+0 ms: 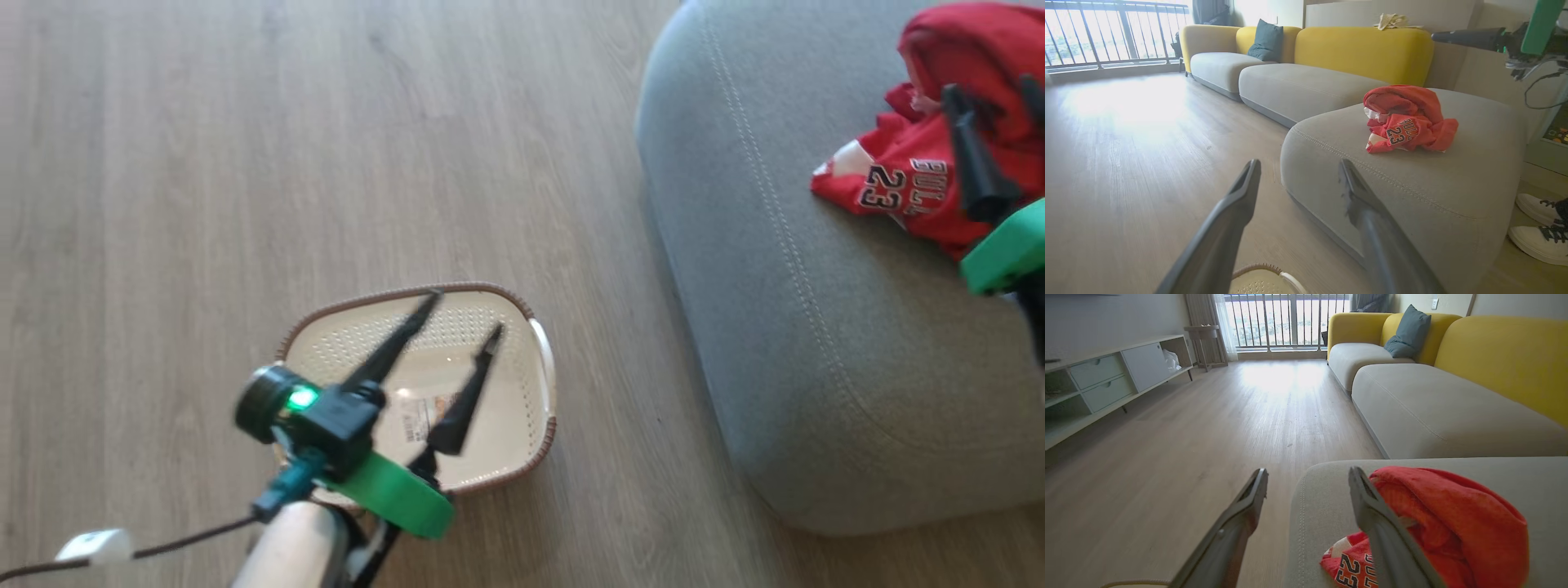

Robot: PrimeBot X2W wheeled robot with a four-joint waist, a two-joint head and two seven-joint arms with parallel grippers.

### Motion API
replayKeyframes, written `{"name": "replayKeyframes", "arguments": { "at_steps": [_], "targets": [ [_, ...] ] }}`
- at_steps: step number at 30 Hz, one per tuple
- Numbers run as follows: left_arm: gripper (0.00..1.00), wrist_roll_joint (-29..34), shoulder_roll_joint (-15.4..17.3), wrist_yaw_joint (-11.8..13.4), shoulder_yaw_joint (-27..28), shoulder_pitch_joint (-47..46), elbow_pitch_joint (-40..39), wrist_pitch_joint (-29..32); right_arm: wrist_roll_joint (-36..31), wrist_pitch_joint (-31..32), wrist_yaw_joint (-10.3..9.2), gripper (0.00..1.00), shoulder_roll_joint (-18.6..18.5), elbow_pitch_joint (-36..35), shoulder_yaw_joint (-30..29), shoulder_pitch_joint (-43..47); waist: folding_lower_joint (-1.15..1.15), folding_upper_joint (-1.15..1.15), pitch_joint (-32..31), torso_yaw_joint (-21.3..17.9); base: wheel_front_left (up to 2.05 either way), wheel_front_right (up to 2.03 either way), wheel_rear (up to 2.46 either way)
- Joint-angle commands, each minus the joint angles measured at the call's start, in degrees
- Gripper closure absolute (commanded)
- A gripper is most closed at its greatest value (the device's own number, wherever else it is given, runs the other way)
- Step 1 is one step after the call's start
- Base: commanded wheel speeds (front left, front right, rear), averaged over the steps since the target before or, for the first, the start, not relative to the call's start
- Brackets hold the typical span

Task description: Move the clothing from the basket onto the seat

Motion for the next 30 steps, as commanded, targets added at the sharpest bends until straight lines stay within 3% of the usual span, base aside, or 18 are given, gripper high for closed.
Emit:
{"name": "replayKeyframes", "arguments": {
  "at_steps": [1, 5, 12, 19, 25, 30],
  "targets": [
    [0.00, 0.8, -0.9, 0.0, 4.5, -0.5, -2.0, -0.3, 1.4, -2.7, -0.01, 0.00, -0.8, -3.0, 2.0, 0.3, 0.01, -0.01, -1.5, 1.8, 0.00, 0.00, 0.00],
    [0.00, 1.6, -2.1, 0.8, 10.7, 0.0, -1.8, -0.3, 2.7, -10.0, -0.01, 0.00, -0.8, -4.4, 6.2, 2.5, 0.01, -0.01, -2.6, 4.2, 0.00, 0.00, 0.00],
    [0.00, 0.9, -2.9, 6.4, 19.4, -0.2, -3.1, -0.3, 2.9, -20.7, -0.01, 0.00, 0.8, -2.6, 11.3, 6.6, 0.01, -0.01, -2.7, 8.8, 0.00, 0.00, 0.00],
    [0.00, -0.8, -2.9, 8.9, 19.9, 1.3, -0.7, -0.3, -2.5, -25.0, -0.01, 0.00, 7.6, 1.0, 11.1, 13.1, 0.01, -0.01, -3.4, 12.7, 0.00, 0.00, 0.00],
    [0.00, -1.8, -2.9, 8.7, 18.9, 2.9, 2.1, -0.3, -7.8, -25.1, -0.01, 0.00, 14.8, -0.3, 7.0, 18.2, 0.01, -0.01, -3.7, 14.1, 0.00, 0.00, 0.00],
    [0.00, -2.3, -2.9, 8.4, 18.8, 3.8, 2.3, -0.3, -9.1, -25.1, -0.01, 0.00, 17.4, -0.1, 5.1, 20.5, 0.01, -0.01, -3.7, 14.3, 0.00, 0.00, 0.00]
  ]
}}
